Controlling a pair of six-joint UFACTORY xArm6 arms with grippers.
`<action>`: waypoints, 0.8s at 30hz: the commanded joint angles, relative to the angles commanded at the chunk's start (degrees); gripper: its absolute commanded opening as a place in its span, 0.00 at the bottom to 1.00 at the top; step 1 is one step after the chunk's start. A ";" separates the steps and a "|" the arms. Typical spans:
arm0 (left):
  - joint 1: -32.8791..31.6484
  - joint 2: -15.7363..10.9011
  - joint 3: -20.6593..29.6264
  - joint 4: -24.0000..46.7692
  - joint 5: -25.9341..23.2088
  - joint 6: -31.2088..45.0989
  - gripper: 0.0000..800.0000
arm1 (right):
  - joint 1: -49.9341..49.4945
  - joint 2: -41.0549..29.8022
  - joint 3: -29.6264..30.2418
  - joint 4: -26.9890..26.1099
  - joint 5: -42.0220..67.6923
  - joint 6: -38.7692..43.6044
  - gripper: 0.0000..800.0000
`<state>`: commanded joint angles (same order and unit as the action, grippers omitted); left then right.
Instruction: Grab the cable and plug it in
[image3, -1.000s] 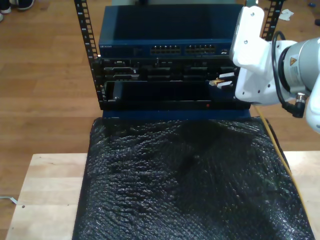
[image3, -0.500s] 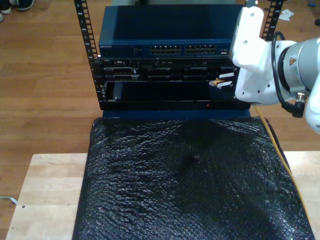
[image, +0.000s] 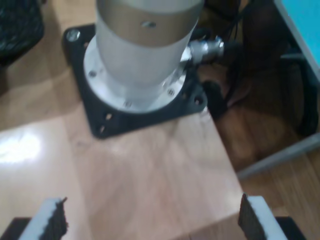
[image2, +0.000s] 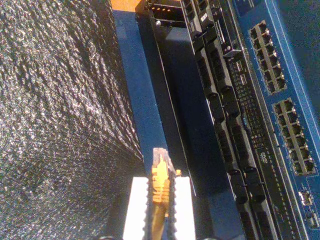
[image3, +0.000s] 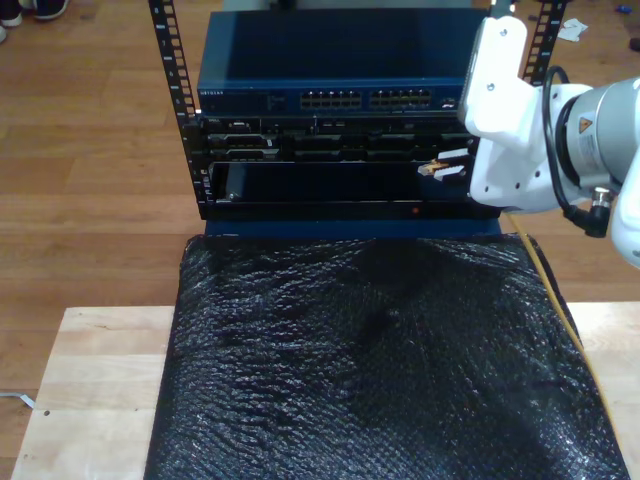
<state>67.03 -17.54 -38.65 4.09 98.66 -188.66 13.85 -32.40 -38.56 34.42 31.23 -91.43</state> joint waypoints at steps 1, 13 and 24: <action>0.79 0.00 0.70 0.09 0.00 0.53 1.00 | 0.00 0.00 0.09 0.09 0.26 0.00 0.00; 5.89 -2.37 9.05 0.26 -3.96 2.64 1.00 | -0.09 -0.26 0.62 0.00 0.62 0.00 0.00; 8.62 -7.82 15.82 0.00 -10.37 4.92 1.00 | -0.09 -0.26 1.05 0.09 0.62 0.00 0.00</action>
<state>75.65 -25.36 -22.82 4.09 88.29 -183.74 13.76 -32.66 -37.51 34.51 31.85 -91.43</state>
